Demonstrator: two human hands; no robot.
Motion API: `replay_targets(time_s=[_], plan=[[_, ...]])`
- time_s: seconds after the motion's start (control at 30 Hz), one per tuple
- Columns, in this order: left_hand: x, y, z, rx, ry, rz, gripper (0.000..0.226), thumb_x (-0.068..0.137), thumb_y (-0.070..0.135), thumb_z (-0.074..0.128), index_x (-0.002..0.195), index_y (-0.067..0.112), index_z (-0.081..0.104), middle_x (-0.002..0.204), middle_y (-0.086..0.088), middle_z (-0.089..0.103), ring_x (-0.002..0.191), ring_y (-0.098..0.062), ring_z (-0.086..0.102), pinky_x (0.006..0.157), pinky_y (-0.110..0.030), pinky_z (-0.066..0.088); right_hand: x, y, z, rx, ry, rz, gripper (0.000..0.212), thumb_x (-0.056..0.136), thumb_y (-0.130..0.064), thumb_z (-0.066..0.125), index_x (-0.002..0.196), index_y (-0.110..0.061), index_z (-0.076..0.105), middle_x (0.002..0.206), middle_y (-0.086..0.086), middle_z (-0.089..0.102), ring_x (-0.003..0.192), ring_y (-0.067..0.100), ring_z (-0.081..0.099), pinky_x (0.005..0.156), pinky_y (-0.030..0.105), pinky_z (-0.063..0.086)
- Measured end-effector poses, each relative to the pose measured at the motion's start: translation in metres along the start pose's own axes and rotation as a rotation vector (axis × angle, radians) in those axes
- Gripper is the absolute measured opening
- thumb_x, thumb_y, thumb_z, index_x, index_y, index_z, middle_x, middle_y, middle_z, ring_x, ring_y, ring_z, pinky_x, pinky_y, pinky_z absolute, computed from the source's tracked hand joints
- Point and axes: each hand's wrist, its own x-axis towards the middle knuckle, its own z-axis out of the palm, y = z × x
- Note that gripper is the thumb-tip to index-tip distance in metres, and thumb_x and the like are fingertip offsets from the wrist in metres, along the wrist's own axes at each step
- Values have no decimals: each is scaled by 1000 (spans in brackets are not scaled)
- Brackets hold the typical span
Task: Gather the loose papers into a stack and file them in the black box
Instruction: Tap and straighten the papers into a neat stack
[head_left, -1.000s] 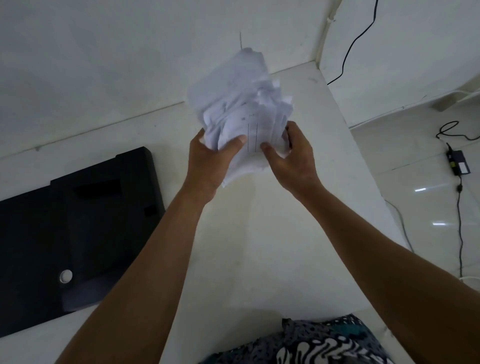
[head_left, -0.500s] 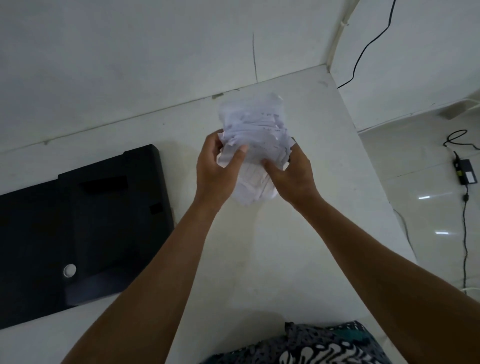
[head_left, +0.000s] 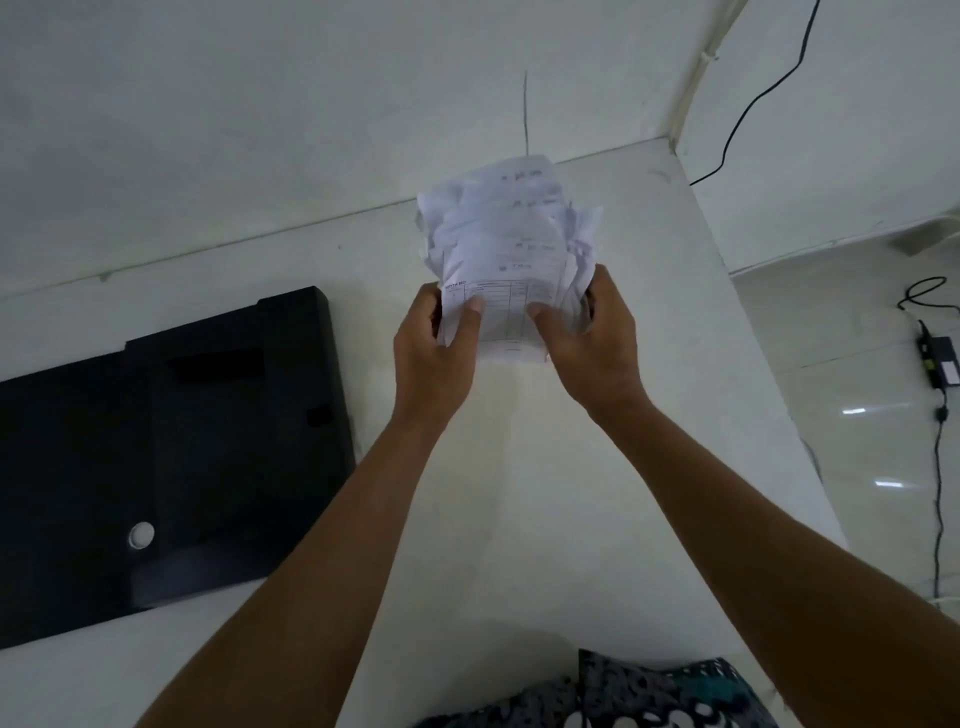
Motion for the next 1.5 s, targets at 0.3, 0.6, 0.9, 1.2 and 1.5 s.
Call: replay_targets(time_s=[0.3,0.6,0.9,1.2,1.5], plan=[[-20,1,9,-146,17,31,34,101,27,57,133,24,48,126,7,63,114,-6,62,94,-24,53,-16,4,1,20,4,23,31,89,-22,73,112,-8,56,91,-7,65,79,6,64,67,26,53],[-14,21,11,-71,50,88,12,101,25,56,109,16,54,96,10,63,85,0,62,72,-12,48,-10,-2,-7,42,8,-54,33,91,-29,72,119,-13,64,102,-12,69,94,5,68,78,21,56],[-15,13,23,-132,-6,51,40,95,46,54,125,20,55,117,7,66,108,-5,64,89,-21,51,-11,11,-3,61,46,66,27,91,-27,72,92,-6,56,76,-4,60,63,5,52,60,25,45],[-4,9,23,-69,76,-6,18,100,36,57,103,18,58,86,10,65,77,-1,61,66,-16,47,-3,11,-1,68,17,63,22,97,-30,63,109,-12,61,91,-10,66,79,0,62,69,24,49],[-7,9,30,-160,69,-13,40,96,30,65,127,9,52,116,-1,68,102,-10,67,83,-22,55,-5,15,6,-5,8,19,21,96,-26,66,106,-10,58,85,-17,61,77,-4,62,65,22,48]])
